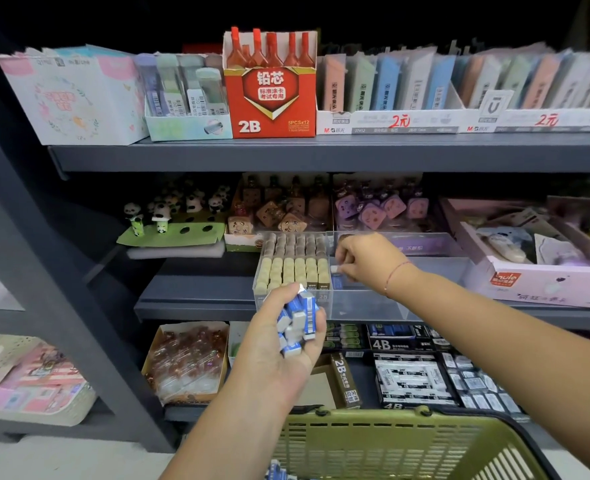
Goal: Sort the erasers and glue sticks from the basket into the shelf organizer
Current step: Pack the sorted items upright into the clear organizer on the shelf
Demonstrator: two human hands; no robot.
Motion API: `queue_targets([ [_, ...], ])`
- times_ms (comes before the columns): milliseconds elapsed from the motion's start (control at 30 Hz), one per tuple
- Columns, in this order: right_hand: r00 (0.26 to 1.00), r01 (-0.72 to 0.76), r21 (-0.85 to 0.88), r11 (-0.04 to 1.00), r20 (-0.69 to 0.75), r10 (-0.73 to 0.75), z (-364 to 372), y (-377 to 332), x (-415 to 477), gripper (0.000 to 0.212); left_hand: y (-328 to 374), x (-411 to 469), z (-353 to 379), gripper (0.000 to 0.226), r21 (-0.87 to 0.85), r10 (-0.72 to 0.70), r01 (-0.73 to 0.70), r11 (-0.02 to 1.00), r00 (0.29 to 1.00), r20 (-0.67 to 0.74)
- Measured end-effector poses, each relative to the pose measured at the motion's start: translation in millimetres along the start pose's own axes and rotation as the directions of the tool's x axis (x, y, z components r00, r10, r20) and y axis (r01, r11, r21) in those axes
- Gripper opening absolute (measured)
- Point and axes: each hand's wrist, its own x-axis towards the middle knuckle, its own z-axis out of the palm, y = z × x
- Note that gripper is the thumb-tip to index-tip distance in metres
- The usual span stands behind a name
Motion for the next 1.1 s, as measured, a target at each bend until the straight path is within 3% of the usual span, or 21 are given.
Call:
queue_targets([
  [167, 0.999, -0.032, 0.09, 0.995, 0.038, 0.028, 3, 2, -1, 0.018, -2, 0, 0, 0.026, 0.016, -0.001, 0.001, 1.0, 1.0, 0.0],
  [400, 0.986, -0.102, 0.313, 0.944, 0.157, 0.055, -1, 11, -10, 0.014, -1, 2, -3, 0.023, 0.02, 0.004, -0.004, 1.0, 1.0, -0.007],
  [567, 0.972, -0.14, 0.38, 0.914, 0.23, 0.053, -7, 14, -17, 0.019, -2, 2, -3, 0.023, 0.023, 0.002, -0.001, 1.0, 1.0, -0.01],
  [700, 0.992, -0.089, 0.313, 0.946, 0.11, 0.058, -20, 7, -26, 0.018, -4, -1, -2, 0.023, 0.037, -0.009, 0.009, 0.999, 1.0, -0.001],
  [800, 0.999, 0.033, 0.524, 0.851, -0.048, -0.009, -38, -17, -48, 0.014, -4, 0, -3, 0.028, 0.056, -0.009, 0.008, 0.998, 1.0, 0.01],
  [900, 0.99, 0.132, 0.706, 0.695, -0.064, -0.124, -47, -44, -83, 0.02, -4, 1, -4, 0.025, 0.043, 0.006, -0.007, 0.999, 0.999, 0.036],
  [967, 0.985, 0.162, 0.681, 0.714, -0.066, -0.161, -40, -54, -98, 0.027, -5, 1, -4, 0.025, 0.034, 0.029, -0.031, 0.999, 0.998, 0.057],
  [1100, 0.989, 0.145, 0.697, 0.702, -0.105, -0.1, -18, -62, -107, 0.032, -9, -2, -4, 0.009, 0.056, 0.054, -0.056, 0.997, 0.997, 0.046],
])
